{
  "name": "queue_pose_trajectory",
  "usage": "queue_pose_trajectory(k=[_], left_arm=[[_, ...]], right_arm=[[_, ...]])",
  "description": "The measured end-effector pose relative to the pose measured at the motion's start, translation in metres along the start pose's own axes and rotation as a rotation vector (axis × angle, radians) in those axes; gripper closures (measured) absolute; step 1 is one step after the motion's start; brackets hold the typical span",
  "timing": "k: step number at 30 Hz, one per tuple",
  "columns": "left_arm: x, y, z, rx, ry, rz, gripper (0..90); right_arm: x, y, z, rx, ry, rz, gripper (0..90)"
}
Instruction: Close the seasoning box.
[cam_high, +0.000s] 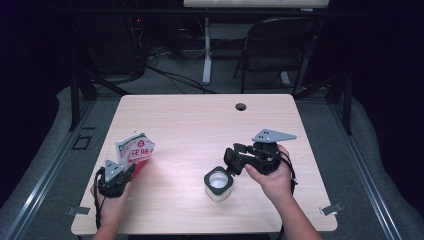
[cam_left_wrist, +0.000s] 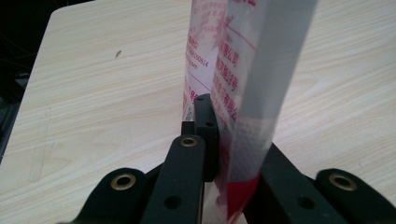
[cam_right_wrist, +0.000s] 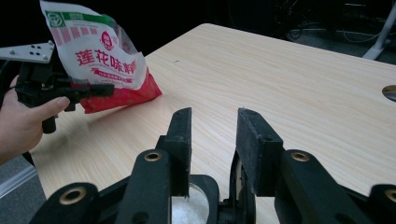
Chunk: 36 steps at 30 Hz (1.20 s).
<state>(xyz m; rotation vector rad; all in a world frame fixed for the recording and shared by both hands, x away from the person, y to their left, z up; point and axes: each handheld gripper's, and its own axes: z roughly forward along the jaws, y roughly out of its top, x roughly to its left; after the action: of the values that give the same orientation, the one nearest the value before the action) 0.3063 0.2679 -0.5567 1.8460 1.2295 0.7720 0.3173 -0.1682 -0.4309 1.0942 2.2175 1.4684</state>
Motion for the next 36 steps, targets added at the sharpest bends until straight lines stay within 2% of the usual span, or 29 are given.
queue_pose_trajectory(k=[2,3,9,10,11,12,13,15,19,23,25,32,36], left_arm=[[0.0,0.001,0.0,0.003,-0.001,0.008,88.8],[-0.001,0.001,0.0,0.005,-0.014,0.015,88.2],[-0.007,0.004,-0.003,-0.003,-0.046,0.034,81.7],[-0.008,0.004,-0.003,-0.006,-0.055,0.035,79.6],[-0.011,0.006,-0.005,-0.018,-0.073,0.046,73.1],[-0.011,0.006,-0.005,-0.018,-0.073,0.046,70.3],[-0.014,0.008,-0.006,-0.025,-0.084,0.057,70.3],[-0.018,0.011,-0.008,-0.034,-0.109,0.066,61.3],[-0.022,0.012,-0.01,-0.042,-0.136,0.08,53.4],[-0.026,0.008,-0.009,-0.027,-0.186,0.093,53.9],[-0.026,0.006,-0.008,-0.021,-0.197,0.086,53.1],[-0.031,0.005,-0.009,-0.022,-0.198,0.072,46.4],[-0.035,0.008,-0.01,-0.016,-0.203,0.094,47.4]], right_arm=[[-0.001,0.0,-0.001,0.004,-0.002,0.001,66.2],[-0.002,-0.002,-0.001,-0.007,-0.001,0.014,66.2],[-0.005,-0.004,-0.004,-0.001,-0.007,0.018,66.1],[-0.006,-0.005,-0.005,-0.007,-0.005,0.027,66.1],[-0.007,-0.008,-0.006,-0.004,-0.008,0.029,65.4],[-0.007,-0.008,-0.006,-0.004,-0.008,0.029,65.4],[-0.007,-0.008,-0.007,0.002,-0.013,0.022,64.9],[-0.006,-0.011,-0.007,0.012,-0.024,0.01,62.1],[-0.007,-0.015,-0.006,0.018,-0.049,0.0,57.0],[-0.009,-0.019,-0.003,0.028,-0.052,0.011,56.0],[-0.01,-0.021,-0.003,0.038,-0.054,0.017,56.1],[-0.012,-0.023,-0.004,0.024,-0.055,0.032,56.0],[-0.013,-0.023,-0.005,0.021,-0.051,0.039,56.1]])
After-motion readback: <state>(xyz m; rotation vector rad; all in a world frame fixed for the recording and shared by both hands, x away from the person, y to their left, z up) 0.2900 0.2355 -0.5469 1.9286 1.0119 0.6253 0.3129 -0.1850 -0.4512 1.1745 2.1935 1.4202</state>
